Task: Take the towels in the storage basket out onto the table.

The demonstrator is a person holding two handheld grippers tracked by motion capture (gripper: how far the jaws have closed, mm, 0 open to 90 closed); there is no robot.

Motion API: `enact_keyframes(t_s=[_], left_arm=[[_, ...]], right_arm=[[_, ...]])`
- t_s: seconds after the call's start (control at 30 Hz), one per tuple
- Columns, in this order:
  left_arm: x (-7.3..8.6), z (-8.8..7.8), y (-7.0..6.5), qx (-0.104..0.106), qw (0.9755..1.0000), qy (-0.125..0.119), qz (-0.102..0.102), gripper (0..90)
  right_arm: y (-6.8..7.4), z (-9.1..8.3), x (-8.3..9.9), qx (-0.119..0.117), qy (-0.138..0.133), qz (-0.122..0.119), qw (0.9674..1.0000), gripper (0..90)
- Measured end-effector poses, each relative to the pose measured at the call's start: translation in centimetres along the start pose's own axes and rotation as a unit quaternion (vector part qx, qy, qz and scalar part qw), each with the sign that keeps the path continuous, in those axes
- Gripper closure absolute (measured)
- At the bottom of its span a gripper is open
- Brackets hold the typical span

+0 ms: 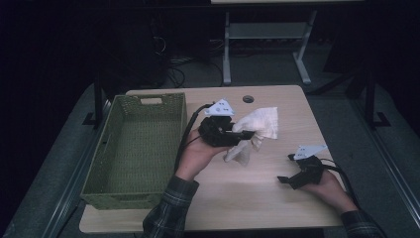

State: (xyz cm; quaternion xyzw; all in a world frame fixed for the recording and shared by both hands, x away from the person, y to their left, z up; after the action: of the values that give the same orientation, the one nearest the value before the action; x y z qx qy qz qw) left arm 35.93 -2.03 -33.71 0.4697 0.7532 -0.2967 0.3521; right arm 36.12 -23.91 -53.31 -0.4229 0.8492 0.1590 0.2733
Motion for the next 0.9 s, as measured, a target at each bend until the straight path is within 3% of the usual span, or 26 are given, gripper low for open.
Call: enact_keyframes(t_s=[0.43, 0.9], left_arm=[[2.9, 4.3, -0.4, 0.012, 0.9993, 0.031, -0.02, 70.8], [7.7, 8.3, 0.2, 0.012, 0.9954, 0.089, -0.034, 70.6]], right_arm=[[0.0, 0.0, 0.0, -0.001, 0.0, 0.001, 1.0, 1.7], [0.0, 0.0, 0.0, 0.001, 0.001, 0.0, 1.0, 1.7]])
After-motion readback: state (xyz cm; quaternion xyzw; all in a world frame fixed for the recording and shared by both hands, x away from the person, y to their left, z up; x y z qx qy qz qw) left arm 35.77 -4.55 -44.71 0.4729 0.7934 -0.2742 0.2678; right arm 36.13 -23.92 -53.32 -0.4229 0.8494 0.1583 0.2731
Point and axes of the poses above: each handheld gripper's, and its own axes: z roughly forward along the jaws, x roughly out of its underside, y roughly to its left, the point moved 7 cm from there along z, roughly forward along the jaws, and after that the axes turned 8 degrees about y, right-handed, at the moved point
